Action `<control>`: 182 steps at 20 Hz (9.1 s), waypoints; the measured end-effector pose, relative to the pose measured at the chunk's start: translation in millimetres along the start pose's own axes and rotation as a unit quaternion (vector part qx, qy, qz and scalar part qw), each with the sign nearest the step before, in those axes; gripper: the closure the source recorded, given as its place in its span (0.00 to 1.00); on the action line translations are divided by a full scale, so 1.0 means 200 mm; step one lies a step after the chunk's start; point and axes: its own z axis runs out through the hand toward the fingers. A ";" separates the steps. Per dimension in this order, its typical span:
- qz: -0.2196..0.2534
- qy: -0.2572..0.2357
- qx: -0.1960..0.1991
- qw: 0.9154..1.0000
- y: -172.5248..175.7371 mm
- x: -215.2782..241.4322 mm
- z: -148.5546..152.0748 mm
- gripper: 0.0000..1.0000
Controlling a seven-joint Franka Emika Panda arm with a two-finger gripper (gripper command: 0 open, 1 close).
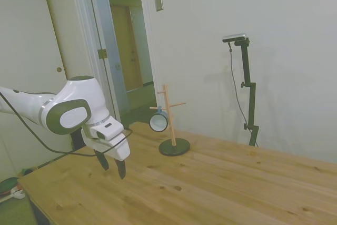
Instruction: Unload the mug
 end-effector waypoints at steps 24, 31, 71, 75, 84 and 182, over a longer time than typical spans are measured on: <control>-0.051 0.127 0.129 0.982 -0.45 0.12 0.16 0.00; -0.061 0.181 0.182 0.965 -0.67 0.16 0.08 0.00; -0.123 0.202 0.291 0.927 -1.27 0.42 0.19 1.00; -0.133 0.192 0.299 0.925 -1.24 0.46 0.20 1.00; -0.135 0.187 0.310 0.922 -1.21 0.49 0.17 1.00; -0.029 0.035 0.032 0.998 -0.44 0.17 0.32 1.00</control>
